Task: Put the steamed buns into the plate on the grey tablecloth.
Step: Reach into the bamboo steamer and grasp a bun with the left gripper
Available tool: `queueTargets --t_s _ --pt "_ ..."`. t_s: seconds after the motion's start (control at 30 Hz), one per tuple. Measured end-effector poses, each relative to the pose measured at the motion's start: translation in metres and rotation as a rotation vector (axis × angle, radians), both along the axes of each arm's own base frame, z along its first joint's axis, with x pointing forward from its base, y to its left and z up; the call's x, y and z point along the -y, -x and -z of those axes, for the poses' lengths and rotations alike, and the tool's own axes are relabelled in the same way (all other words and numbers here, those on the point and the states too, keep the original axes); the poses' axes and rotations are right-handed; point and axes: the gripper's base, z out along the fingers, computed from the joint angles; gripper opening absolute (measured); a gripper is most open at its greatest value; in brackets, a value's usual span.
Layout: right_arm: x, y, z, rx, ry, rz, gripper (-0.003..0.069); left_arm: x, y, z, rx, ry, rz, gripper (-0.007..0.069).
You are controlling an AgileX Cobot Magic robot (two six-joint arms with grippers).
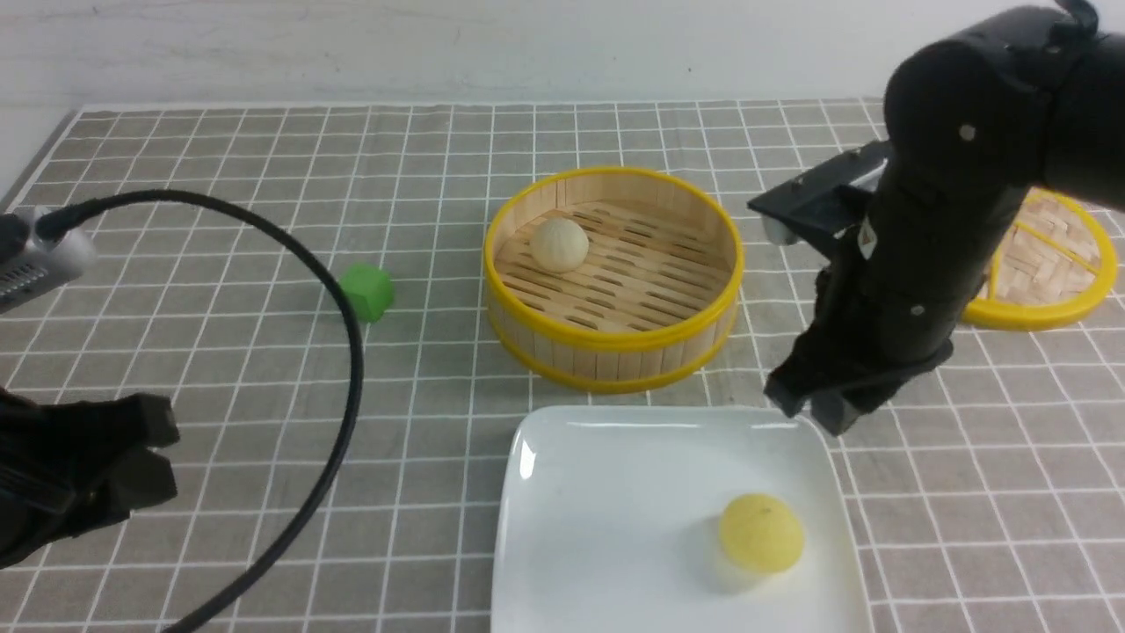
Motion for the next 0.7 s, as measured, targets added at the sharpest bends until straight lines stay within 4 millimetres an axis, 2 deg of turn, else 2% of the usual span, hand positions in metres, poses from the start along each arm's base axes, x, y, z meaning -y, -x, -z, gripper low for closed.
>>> queueTargets --t_s 0.03,0.07,0.13,0.3,0.43,0.57,0.67,0.7 --pt "0.002 0.002 -0.005 0.014 0.001 0.004 0.0113 0.000 0.001 0.001 -0.010 0.000 0.003 0.0239" --pt "0.005 0.005 -0.012 0.027 0.000 0.010 0.0046 0.000 0.002 0.001 -0.030 0.001 0.008 0.0239" --pt "0.009 0.012 -0.026 0.060 -0.020 0.021 -0.0006 0.001 0.004 0.002 -0.051 0.001 0.014 0.0239" --pt "0.026 0.040 -0.072 0.182 -0.098 0.032 -0.0015 0.000 0.007 0.004 -0.078 -0.025 0.037 0.0237" --pt "0.046 0.073 -0.104 0.279 -0.163 0.035 -0.0015 0.000 0.006 0.005 -0.083 -0.032 0.043 0.0185" --pt "0.071 0.115 -0.112 0.323 -0.216 0.081 -0.0013 0.003 -0.002 0.011 -0.126 0.024 0.041 0.0039" --pt "0.086 0.141 -0.102 0.349 -0.243 0.099 -0.0010 0.005 -0.008 0.015 -0.155 0.046 0.048 0.0007" --pt "0.095 0.154 -0.093 0.374 -0.262 0.101 -0.0010 0.006 -0.014 0.014 -0.171 0.056 0.060 0.0001"
